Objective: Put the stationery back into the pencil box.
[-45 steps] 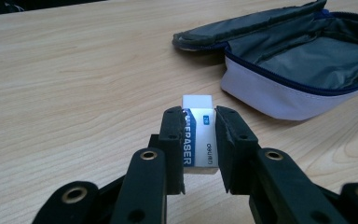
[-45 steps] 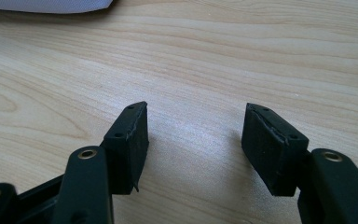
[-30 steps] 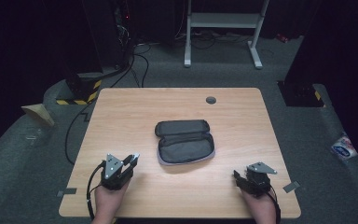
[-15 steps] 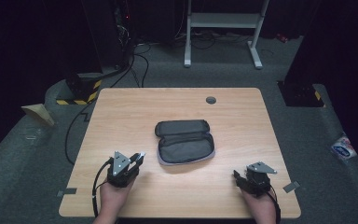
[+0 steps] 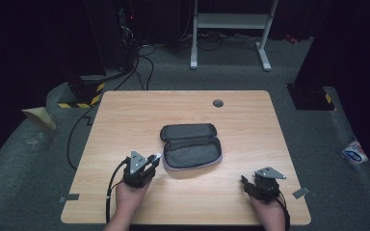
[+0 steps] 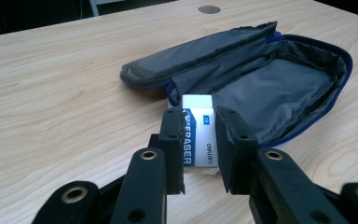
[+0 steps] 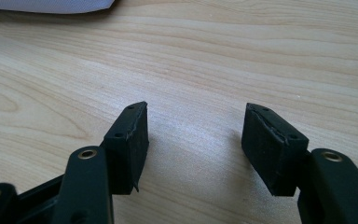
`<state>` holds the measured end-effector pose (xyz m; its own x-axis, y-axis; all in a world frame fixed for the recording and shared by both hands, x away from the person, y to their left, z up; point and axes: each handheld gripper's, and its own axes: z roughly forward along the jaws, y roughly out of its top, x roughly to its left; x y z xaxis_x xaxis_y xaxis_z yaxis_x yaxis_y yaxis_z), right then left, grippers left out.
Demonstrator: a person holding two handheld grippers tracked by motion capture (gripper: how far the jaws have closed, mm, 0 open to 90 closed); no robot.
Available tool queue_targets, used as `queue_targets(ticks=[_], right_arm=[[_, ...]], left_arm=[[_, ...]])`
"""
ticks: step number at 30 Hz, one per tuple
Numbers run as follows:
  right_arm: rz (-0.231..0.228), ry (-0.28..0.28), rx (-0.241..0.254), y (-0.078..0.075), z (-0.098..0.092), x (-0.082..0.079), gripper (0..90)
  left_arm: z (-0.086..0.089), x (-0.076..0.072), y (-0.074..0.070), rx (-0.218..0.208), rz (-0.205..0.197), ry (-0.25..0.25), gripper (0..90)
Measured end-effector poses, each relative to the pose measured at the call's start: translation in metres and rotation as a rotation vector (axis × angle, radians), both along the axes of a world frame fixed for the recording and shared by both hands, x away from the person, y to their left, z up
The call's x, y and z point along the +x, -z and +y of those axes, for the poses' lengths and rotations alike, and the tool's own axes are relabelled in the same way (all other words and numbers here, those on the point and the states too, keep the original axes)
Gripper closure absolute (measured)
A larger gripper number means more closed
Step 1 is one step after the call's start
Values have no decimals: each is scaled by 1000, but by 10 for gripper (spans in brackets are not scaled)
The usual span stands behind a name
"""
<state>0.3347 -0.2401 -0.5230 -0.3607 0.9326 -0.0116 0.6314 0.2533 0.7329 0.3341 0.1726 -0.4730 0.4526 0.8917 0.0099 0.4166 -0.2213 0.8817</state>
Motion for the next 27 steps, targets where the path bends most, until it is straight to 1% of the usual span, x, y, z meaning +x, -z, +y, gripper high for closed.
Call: queue_targets(ticks=[2, 7, 9, 12, 14, 15, 19, 21, 24, 25, 27], right_arm=[[-2, -7, -3, 0, 0, 1, 408], [-3, -11, -5, 0, 0, 1, 409], [-4, -11, -5, 0, 0, 1, 409], [-3, -11, -5, 0, 0, 1, 411], [-4, -12, -4, 0, 0, 1, 412], [-5, -13, -6, 0, 1, 0, 413], [-5, -12, -4, 0, 1, 0, 413], [-4, -13, -5, 0, 0, 1, 413], [-4, -13, -5, 0, 0, 1, 413], [-4, -13, -4, 0, 0, 1, 413], [-2, -12, -2, 0, 1, 0, 413]], left_arm=[[-6, 5, -2, -7, 7, -1, 730], [-14, 11, -5, -12, 8, 2, 730], [-19, 14, -5, -6, 9, 5, 730], [-25, 18, -6, -11, 15, 12, 730], [-27, 19, -6, -6, 17, 16, 730], [-31, 22, -6, -2, 18, 23, 730], [-36, 28, -7, -9, 23, 25, 730], [-37, 29, -7, -13, 26, 25, 730], [-41, 33, -5, -22, 40, 23, 730], [-42, 34, -4, -21, 44, 22, 730], [-45, 36, -2, -8, 48, 22, 730]])
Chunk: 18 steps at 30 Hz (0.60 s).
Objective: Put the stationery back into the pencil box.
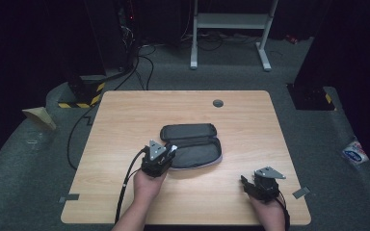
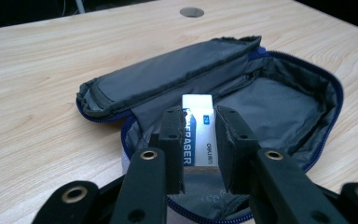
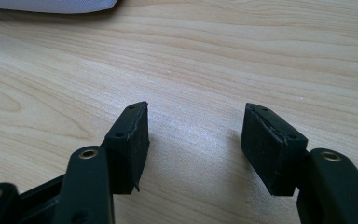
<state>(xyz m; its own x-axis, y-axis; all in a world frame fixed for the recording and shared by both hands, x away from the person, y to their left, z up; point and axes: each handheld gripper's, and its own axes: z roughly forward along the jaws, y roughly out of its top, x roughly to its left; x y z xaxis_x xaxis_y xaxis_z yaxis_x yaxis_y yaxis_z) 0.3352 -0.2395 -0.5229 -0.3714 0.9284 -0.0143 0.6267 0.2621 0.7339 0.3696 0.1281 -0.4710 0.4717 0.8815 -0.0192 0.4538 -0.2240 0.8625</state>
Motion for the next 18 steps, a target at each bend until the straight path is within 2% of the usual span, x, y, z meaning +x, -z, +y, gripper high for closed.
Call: queue_targets(ticks=[18], right_arm=[[0, 0, 0, 0, 0, 0, 413]], left_arm=[[-16, 11, 7, 10, 29, 4, 730]])
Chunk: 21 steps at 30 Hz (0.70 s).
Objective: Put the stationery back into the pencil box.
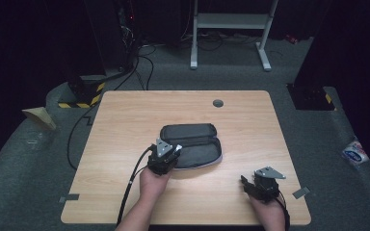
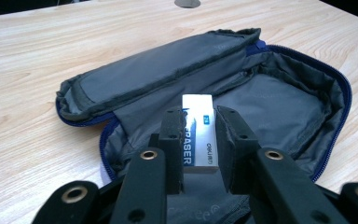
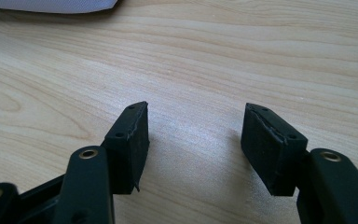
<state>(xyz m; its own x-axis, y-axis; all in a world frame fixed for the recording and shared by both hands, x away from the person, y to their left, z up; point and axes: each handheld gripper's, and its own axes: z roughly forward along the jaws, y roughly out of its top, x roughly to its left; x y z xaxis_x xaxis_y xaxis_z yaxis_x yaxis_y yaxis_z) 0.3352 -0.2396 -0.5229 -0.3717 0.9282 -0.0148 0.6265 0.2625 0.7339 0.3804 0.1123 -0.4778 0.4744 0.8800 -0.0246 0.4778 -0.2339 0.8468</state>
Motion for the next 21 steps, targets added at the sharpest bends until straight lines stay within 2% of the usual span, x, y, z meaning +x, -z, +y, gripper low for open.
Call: queue_targets(ticks=[21], right_arm=[[-1, -2, -1, 0, 0, 0, 413]], left_arm=[[-4, 4, 4, 12, 11, 0, 730]])
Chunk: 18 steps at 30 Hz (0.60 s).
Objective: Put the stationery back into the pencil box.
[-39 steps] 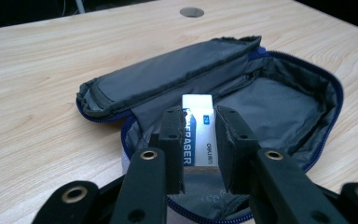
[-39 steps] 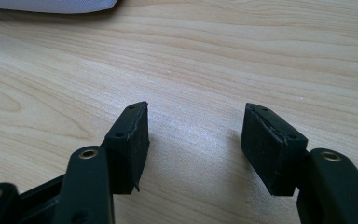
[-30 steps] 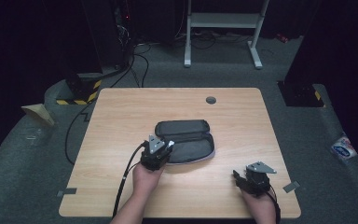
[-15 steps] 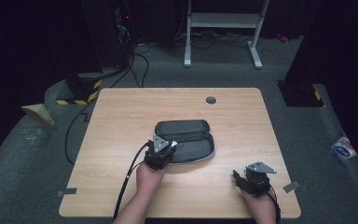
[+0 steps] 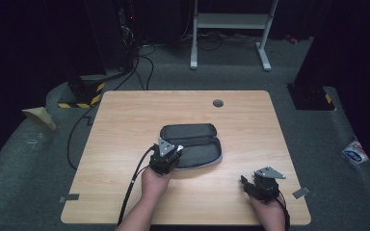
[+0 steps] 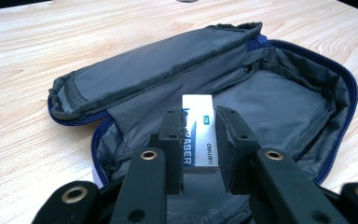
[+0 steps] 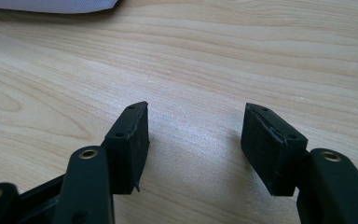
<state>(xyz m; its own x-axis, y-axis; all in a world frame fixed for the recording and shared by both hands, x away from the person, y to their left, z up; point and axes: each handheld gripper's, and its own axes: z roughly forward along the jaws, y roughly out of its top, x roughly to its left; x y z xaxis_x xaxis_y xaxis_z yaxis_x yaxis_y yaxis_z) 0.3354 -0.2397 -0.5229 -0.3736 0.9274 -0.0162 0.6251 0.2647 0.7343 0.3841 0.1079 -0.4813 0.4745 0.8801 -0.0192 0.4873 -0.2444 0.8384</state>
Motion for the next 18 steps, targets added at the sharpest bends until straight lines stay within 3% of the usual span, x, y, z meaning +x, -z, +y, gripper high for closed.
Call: queue_targets(ticks=[10, 18], right_arm=[[-1, 0, -1, 0, 0, 0, 413], [0, 0, -1, 0, 0, 0, 413]], left_arm=[[-3, 5, 6, 20, 34, -3, 729], [0, 10, 10, 49, 37, -22, 729]])
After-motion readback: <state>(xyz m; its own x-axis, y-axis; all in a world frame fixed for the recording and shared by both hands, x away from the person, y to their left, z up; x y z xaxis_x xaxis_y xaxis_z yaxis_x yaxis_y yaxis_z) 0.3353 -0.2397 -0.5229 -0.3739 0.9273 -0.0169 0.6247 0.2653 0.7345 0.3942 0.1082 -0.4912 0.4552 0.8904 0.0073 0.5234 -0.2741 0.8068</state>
